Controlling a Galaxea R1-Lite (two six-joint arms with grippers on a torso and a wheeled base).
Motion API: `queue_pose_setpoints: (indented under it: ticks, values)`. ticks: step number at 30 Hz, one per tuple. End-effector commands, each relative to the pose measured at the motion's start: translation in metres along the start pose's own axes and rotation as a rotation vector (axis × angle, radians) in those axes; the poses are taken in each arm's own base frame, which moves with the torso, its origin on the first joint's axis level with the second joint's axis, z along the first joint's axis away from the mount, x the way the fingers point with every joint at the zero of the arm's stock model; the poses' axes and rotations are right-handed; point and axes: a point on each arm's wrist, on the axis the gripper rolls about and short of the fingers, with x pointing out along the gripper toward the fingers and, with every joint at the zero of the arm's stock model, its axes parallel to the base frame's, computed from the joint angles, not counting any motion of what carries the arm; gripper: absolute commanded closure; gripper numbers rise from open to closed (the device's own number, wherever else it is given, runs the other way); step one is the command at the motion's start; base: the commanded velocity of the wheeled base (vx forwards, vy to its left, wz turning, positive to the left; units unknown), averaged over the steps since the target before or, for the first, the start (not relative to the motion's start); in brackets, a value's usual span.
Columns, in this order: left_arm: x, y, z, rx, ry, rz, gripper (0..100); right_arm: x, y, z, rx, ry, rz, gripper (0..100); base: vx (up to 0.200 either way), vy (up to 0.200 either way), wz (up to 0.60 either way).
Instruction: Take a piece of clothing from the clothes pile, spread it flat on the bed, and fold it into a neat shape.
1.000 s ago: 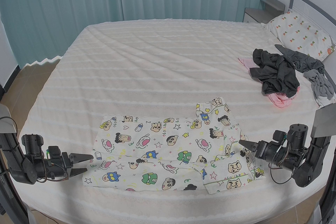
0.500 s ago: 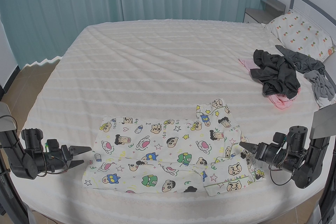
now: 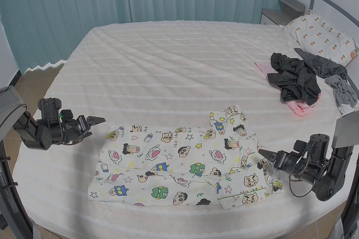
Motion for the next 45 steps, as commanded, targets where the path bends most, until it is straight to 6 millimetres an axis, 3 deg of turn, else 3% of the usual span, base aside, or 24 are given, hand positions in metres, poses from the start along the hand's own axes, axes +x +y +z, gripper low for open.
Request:
queue_pose_setpoints:
  ticks: [1,11,30,31,37,40,45]
  values:
    - [0.061,-0.002,0.025,0.178,0.119,0.063,0,-0.006,0.0,-0.001,0.002,-0.005,-0.02,0,0.0,0.0,0.0]
    - [0.093,0.003,0.009,0.234,0.15,0.117,0,-0.006,0.001,-0.003,-0.001,0.004,-0.018,0,0.0,0.0,0.0]
    - [0.107,-0.014,-0.006,0.202,0.186,0.087,0,-0.004,0.003,-0.001,-0.009,-0.006,-0.009,0,0.0,0.0,0.0]
    - [0.107,-0.014,-0.006,0.191,0.185,0.082,100,-0.003,0.003,-0.001,-0.012,-0.006,-0.009,0,0.0,0.0,0.0]
    - [0.107,-0.015,-0.005,0.192,0.182,0.086,100,0.005,0.002,0.005,-0.013,-0.027,-0.005,0,0.0,0.0,0.0]
    - [0.104,-0.013,-0.001,0.18,0.168,0.1,100,0.022,0.001,0.015,-0.016,-0.048,-0.001,0,0.0,0.0,0.0]
    - [0.094,-0.025,0.012,0.122,0.079,0.154,100,0.052,0.004,0.039,-0.008,-0.03,-0.021,0,0.0,0.0,0.0]
